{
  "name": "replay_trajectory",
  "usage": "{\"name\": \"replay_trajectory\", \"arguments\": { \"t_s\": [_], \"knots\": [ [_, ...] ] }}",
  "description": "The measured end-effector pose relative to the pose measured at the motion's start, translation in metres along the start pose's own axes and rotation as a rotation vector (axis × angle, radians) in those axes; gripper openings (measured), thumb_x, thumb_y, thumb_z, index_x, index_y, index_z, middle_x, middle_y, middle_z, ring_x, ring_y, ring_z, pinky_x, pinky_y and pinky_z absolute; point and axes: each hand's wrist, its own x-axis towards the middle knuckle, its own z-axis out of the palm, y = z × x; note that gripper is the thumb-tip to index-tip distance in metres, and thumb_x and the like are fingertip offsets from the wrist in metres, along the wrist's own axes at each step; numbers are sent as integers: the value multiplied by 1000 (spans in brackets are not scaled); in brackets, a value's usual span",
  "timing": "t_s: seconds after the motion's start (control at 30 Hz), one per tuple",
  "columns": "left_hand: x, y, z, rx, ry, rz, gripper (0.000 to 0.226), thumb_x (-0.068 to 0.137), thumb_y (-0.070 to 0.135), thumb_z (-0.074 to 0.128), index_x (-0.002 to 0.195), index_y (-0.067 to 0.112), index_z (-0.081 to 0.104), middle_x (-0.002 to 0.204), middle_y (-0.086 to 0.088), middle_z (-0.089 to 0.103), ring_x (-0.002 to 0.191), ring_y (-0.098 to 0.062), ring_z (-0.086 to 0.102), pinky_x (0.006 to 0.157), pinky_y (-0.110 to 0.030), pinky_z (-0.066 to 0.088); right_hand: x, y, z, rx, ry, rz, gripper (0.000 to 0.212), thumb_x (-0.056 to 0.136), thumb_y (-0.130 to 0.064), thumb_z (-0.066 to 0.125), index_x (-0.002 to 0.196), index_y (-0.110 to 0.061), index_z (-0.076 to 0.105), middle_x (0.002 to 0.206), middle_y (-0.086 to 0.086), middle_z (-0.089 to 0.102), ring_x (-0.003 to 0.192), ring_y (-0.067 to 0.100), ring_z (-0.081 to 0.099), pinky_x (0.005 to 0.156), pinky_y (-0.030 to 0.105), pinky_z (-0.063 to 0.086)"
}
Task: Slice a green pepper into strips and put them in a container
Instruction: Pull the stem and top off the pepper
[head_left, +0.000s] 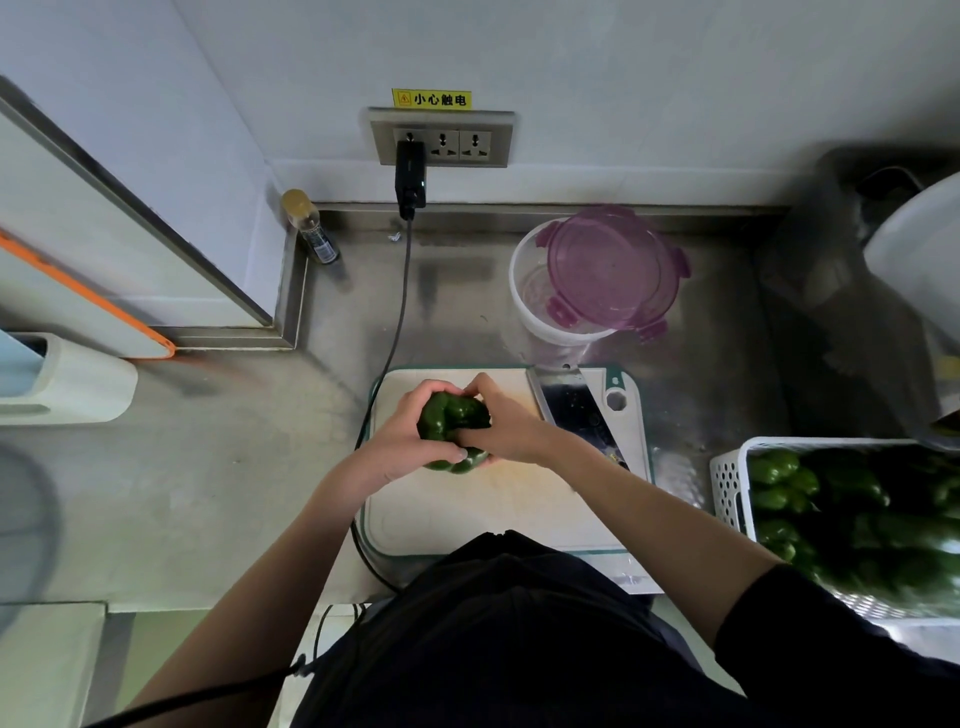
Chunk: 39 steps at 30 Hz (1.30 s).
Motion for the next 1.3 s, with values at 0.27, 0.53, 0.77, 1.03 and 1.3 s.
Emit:
{"name": "replay_trajectory", "arguments": {
  "t_s": [0.27, 0.53, 0.77, 1.03, 1.3],
  "knots": [
    [-4, 5, 10, -200, 192, -49, 34, 73, 24, 71, 102, 28, 54, 108, 3, 56, 101, -15, 57, 84, -28, 50, -9, 4, 6, 194, 25, 8, 46, 92, -22, 60, 132, -26, 39, 124, 4, 47, 105, 23, 58, 73, 31, 58],
    [-3, 2, 20, -197, 324, 3, 18, 89, 18, 61, 101, 28, 54, 102, 8, 55, 96, -13, 55, 76, -26, 46, -64, 74, -35, -457, 790, 320, 64, 83, -36, 67, 134, -15, 34, 139, 15, 34, 126, 37, 34, 100, 51, 34],
    [8, 6, 22, 51, -174, -187, 47, 78, 23, 72, 114, 31, 43, 119, -1, 51, 108, -21, 54, 95, -36, 47, -59, 107, -45, -359, 624, 423, 54, 78, -36, 71, 114, -11, 39, 117, 12, 55, 111, 32, 50, 95, 49, 40],
    [-15, -3, 28, 108, 205, 45, 51, 76, 47, 71, 120, 25, 56, 132, 7, 51, 128, -11, 43, 104, -27, 35, -68, 90, -40, -353, 532, 127, 12, 95, -22, 49, 97, -14, 40, 83, 12, 60, 70, 31, 59, 57, 43, 53],
    [-39, -31, 66, 103, 386, 60, 124, 47, 25, 93, 142, 18, 14, 137, 4, 20, 128, -10, 23, 107, -24, 22, -111, 22, -67, -678, 441, -79, 12, 96, -35, 43, 105, -27, 46, 82, 7, 62, 73, 30, 61, 67, 42, 53]
  ]
}}
